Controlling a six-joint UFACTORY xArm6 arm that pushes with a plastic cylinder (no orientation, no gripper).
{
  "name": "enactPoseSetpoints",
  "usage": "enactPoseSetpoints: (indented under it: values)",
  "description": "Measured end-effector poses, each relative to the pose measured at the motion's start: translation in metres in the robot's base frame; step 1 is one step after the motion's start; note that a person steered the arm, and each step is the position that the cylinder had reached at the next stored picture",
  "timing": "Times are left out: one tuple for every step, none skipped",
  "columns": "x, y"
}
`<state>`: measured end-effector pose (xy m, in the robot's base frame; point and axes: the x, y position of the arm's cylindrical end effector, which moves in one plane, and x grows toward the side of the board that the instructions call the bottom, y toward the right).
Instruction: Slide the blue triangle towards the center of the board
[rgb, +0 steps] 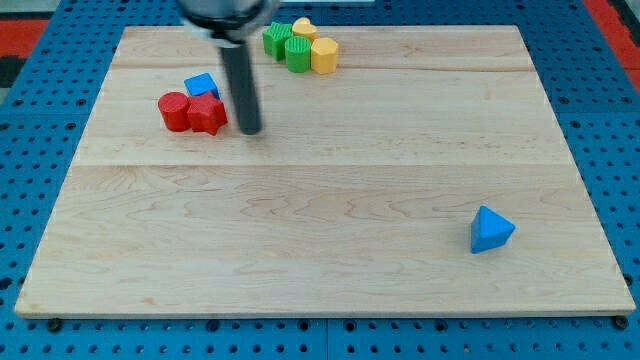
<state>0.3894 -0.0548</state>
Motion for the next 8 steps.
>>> enactPoseSetpoints:
  values:
    - [0.020, 0.129]
    - [0.042, 0.255]
    - [0.095, 0.323]
    - [0.145, 0.374]
    - [0.203, 0.390]
    - [0.226, 0.353]
    - [0.208, 0.302]
    - [0.180, 0.290]
